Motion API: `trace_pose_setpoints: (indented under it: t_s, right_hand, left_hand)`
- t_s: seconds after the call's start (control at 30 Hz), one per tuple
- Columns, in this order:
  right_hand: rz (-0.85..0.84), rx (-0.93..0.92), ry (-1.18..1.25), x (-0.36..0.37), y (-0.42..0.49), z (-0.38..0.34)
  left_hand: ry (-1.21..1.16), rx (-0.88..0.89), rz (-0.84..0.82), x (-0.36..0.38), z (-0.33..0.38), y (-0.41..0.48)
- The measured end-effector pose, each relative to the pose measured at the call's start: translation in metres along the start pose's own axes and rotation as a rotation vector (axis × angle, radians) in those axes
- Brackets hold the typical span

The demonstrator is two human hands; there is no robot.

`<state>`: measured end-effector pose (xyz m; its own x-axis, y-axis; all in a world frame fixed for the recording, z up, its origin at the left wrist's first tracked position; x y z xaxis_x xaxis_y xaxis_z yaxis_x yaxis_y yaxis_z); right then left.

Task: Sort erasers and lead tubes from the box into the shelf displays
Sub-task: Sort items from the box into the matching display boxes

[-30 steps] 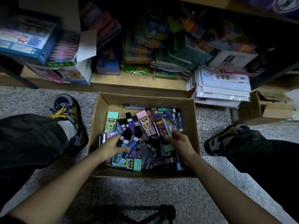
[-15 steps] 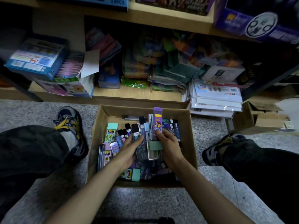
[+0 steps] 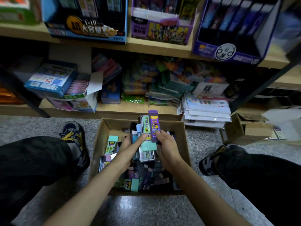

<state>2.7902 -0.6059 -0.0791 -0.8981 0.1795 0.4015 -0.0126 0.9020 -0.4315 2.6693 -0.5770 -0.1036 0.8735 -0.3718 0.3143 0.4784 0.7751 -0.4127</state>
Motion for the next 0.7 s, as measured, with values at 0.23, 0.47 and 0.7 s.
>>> trace_pose_setpoints:
  t_s: [0.23, 0.47, 0.7]
  right_hand:
    - [0.047, -0.186, -0.138, -0.002, -0.018, -0.067]
    - [-0.030, -0.368, -0.233, 0.011, -0.045, -0.157]
    - [-0.147, -0.498, -0.191, 0.042, -0.046, -0.223]
  left_hand:
    - [0.024, 0.159, -0.024, 0.004, 0.062, -0.009]
    - [0.112, 0.327, -0.018, 0.015, 0.141, -0.016]
    - [0.153, 0.435, -0.081, 0.028, 0.216, -0.022]
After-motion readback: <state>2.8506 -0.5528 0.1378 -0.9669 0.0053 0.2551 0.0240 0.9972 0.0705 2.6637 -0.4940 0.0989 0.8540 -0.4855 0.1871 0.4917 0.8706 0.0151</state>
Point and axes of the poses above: each hand's wrist, its own y-axis towards the middle knuckle, its own x-axis out of the palm, z = x × y, the point moved 3 cm from there along y, towards the middle knuckle, and after that the axes turned 12 degrees about -z, right-handed, at the moved point
